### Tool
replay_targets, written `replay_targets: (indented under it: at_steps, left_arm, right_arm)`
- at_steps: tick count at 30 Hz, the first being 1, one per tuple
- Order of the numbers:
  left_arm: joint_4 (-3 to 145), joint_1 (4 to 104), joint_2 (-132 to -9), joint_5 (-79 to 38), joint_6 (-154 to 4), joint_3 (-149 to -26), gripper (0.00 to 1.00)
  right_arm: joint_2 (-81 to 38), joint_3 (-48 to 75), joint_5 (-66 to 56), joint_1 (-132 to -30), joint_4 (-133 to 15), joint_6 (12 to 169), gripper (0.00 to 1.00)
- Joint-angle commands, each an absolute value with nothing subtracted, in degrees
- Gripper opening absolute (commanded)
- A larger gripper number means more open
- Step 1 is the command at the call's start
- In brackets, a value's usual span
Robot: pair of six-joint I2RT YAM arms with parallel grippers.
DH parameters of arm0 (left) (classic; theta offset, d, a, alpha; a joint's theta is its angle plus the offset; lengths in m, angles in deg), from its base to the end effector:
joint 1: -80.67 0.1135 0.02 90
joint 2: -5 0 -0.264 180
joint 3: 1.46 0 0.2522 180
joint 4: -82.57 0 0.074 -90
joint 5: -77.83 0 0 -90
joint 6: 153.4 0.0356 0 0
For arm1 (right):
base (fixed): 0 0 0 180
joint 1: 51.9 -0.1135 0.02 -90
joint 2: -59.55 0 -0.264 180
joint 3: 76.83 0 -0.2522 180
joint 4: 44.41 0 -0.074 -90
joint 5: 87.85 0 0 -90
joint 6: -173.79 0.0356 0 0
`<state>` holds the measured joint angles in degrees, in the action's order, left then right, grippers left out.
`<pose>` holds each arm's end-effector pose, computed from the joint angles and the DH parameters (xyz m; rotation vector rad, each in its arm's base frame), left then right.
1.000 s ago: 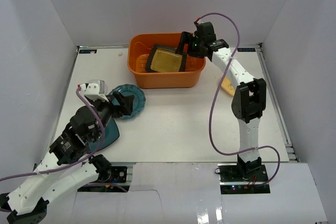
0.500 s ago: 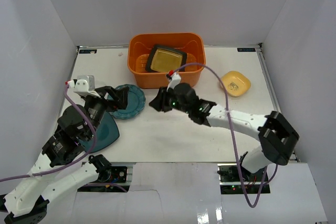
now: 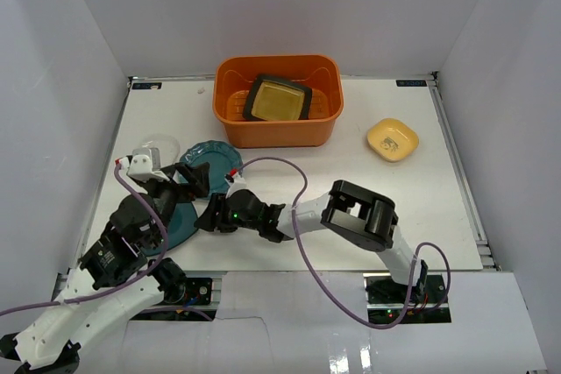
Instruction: Place the plates into the plastic bin on the countertop
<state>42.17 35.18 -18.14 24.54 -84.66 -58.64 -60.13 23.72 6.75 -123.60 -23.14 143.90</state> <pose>0.0770 -0.0479 0.3471 -0.1288 1.6662 -0.3447 0.1430 0.4233 0.1444 -0.1590 2.1903 1.3945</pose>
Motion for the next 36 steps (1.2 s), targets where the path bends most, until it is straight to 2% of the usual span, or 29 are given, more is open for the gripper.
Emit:
replay_targets:
  at_steps: [1,10,15,16,19,20,25,29,36]
  left_arm:
    - [43.49,35.24,-18.38,25.98,-84.85,-57.50,0.98]
    - [43.93,35.50,-17.24,24.74,-85.03,-56.71,0.98]
    - [44.02,36.03,-17.24,24.65,-84.76,-56.53,0.98]
    - [43.93,36.11,-17.24,24.65,-84.67,-56.44,0.98]
    - [44.11,36.29,-17.24,24.48,-84.50,-56.35,0.98]
    - [44.20,36.46,-17.15,24.39,-84.50,-56.44,0.98]
    - [44.20,36.73,-17.33,24.13,-84.41,-56.35,0.98]
    - [44.20,36.99,-16.80,24.74,-83.97,-56.79,0.98]
    - [42.62,36.91,-16.36,26.86,-83.00,-67.40,0.98]
  right_arm:
    - [-64.28,19.11,9.88,-124.41,-18.00,151.19,0.61]
    - [-71.14,13.92,6.74,-123.44,-21.07,153.75,0.54]
    - [-75.18,11.02,4.17,-123.18,-22.22,155.59,0.41]
    - [-75.28,11.45,4.61,-123.26,-21.52,155.85,0.37]
    - [-73.96,14.52,6.10,-123.35,-19.41,155.86,0.12]
    - [-72.22,15.31,6.45,-123.70,-19.41,154.03,0.08]
    - [-64.31,25.30,9.17,-125.55,-17.84,148.66,0.08]
    - [-51.42,35.70,12.42,-125.99,-14.75,144.88,0.08]
    - [-29.51,42.83,14.11,-122.40,-18.51,134.94,0.08]
